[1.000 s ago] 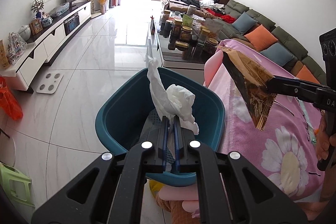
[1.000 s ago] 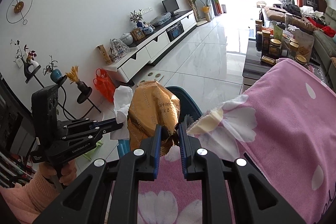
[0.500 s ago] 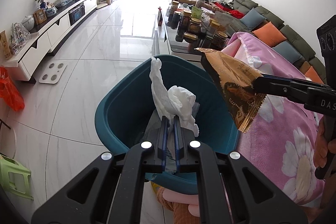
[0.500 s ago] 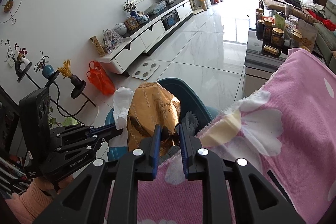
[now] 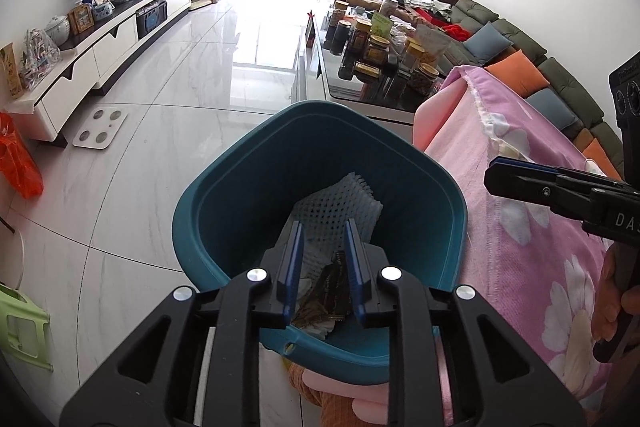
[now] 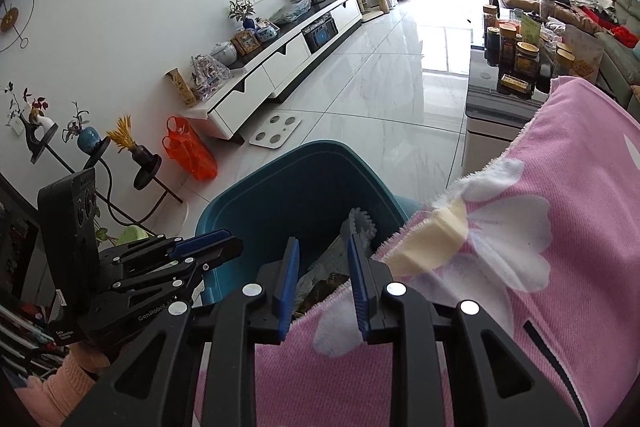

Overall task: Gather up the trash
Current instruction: 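Move both grippers back from the basket over the trash on the table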

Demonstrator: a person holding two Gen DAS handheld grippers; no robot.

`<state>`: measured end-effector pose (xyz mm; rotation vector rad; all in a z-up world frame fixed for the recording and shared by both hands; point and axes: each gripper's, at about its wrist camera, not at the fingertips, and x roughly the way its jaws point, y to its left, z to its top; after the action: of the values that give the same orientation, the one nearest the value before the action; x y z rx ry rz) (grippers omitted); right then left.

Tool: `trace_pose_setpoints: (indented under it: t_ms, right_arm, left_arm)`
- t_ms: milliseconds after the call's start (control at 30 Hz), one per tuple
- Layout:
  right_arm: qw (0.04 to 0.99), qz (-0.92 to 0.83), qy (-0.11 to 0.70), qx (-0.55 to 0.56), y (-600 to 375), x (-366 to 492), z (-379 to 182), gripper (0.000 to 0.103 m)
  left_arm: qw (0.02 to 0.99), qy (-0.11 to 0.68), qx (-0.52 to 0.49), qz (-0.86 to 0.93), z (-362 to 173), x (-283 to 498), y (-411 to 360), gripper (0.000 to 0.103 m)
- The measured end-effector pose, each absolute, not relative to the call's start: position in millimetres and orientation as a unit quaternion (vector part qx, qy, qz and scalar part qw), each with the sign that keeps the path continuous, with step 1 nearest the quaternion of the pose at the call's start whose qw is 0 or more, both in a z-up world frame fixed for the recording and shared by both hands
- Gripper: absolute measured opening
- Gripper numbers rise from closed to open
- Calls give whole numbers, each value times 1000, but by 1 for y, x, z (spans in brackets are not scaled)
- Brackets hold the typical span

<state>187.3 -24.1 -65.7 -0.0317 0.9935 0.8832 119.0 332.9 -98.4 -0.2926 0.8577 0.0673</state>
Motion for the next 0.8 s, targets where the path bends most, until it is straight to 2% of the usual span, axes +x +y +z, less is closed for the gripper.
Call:
trace_pose_setpoints:
  t_ms: [300,567,800]
  right_arm:
    - [802,413,431,3,-71,172,-38,32]
    - [829,389,402,20,-135,162,-14,36]
    - [857,346,381,25,-203,154,3,41]
  left_arm:
    - [925,360,-117,-5,-62,94,304,47]
    - [937,329,-84,-85,-32,92,239,50]
    - [929,334,-62,-147,-30,101,176,50]
